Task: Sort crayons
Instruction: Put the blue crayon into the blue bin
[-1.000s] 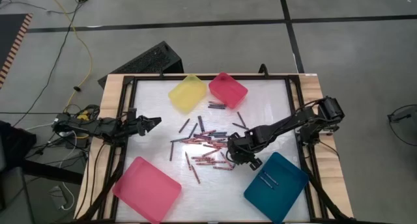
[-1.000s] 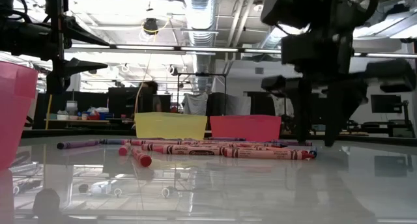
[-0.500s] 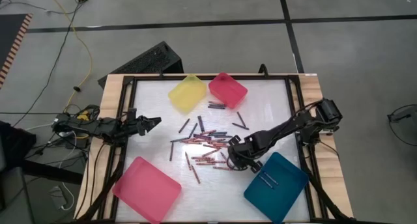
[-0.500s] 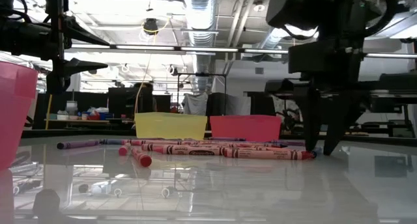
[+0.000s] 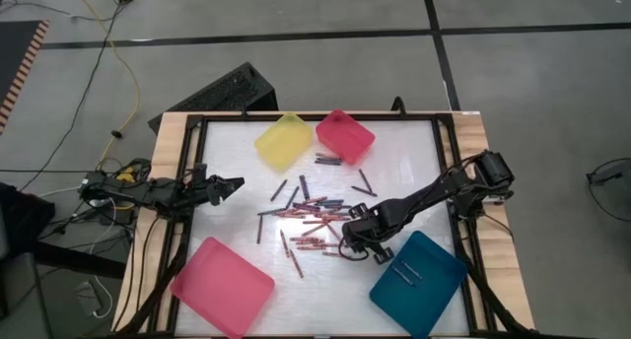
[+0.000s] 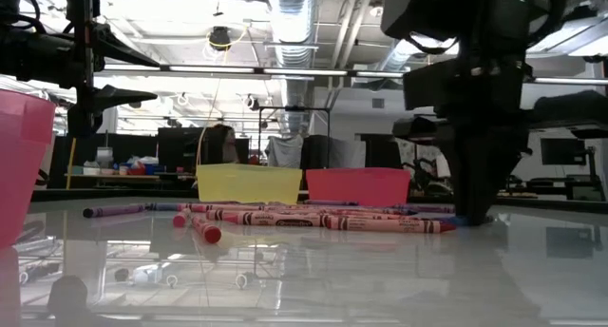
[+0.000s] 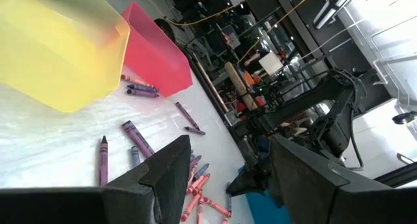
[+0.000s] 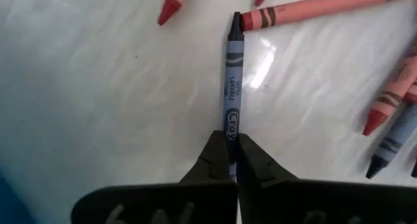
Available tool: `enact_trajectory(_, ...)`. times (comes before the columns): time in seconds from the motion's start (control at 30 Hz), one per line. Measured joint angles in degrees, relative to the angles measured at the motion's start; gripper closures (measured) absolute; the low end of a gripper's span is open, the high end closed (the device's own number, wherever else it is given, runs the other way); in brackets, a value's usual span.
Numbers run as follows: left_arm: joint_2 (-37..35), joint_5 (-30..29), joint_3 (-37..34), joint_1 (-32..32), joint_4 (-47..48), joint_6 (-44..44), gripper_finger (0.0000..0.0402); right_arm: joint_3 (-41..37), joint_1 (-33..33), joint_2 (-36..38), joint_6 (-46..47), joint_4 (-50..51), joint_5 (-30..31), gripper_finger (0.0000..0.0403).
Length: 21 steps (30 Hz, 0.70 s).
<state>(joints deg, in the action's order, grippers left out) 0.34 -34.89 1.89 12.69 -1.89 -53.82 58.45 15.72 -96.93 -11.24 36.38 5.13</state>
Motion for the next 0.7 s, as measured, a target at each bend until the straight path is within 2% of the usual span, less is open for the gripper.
enact_trajectory(0.27,0.0,-0.1,0.0,0.0,0.0,0.0,0.0203,8.5,-0.1,0.0,2.7,6.5,4.0,0.0399)
enact_trajectory(0.43,0.0,-0.1,0.0,0.0,0.0,0.0,0.0203,15.4,0.0,0.1,6.9,16.4,3.9,0.0400)
enact_trajectory(0.53,0.0,0.0,0.0,0.0,0.0,0.0,0.0203,19.9,1.1,0.1,11.2,23.7,0.7,0.0400)
enact_trajectory(0.7,0.0,0.0,0.0,0.0,0.0,0.0,0.0203,26.4,5.1,0.2,20.2,33.7,-8.4,0.0400)
